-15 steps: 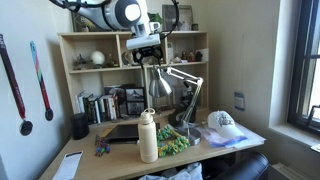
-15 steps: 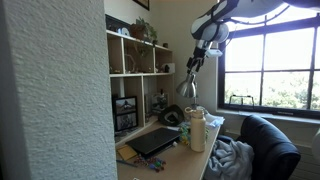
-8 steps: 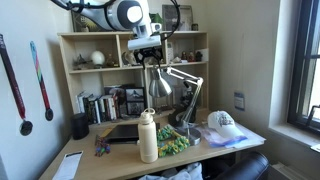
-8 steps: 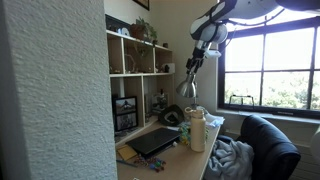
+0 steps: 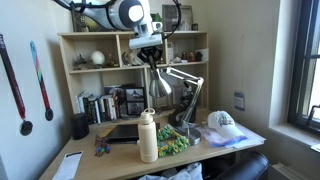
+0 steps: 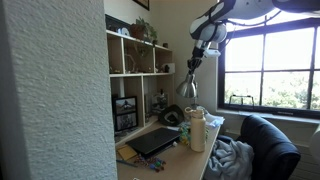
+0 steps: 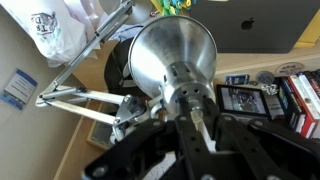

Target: Twist the knob on the lamp head

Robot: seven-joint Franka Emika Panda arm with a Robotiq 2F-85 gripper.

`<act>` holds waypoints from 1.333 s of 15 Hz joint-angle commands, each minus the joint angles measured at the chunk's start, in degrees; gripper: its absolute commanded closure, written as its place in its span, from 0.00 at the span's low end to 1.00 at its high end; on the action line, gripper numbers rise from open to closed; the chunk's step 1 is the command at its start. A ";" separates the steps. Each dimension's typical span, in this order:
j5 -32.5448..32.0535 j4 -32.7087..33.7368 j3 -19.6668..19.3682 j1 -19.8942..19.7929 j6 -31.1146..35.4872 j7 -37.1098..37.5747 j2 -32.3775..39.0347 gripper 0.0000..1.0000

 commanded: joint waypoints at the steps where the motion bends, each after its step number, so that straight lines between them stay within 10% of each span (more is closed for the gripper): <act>1: 0.86 2.56 1.03 -1.55 0.09 1.57 1.31 1.00; 20: 1.51 4.66 1.74 -2.21 -2.82 -6.66 2.01 0.96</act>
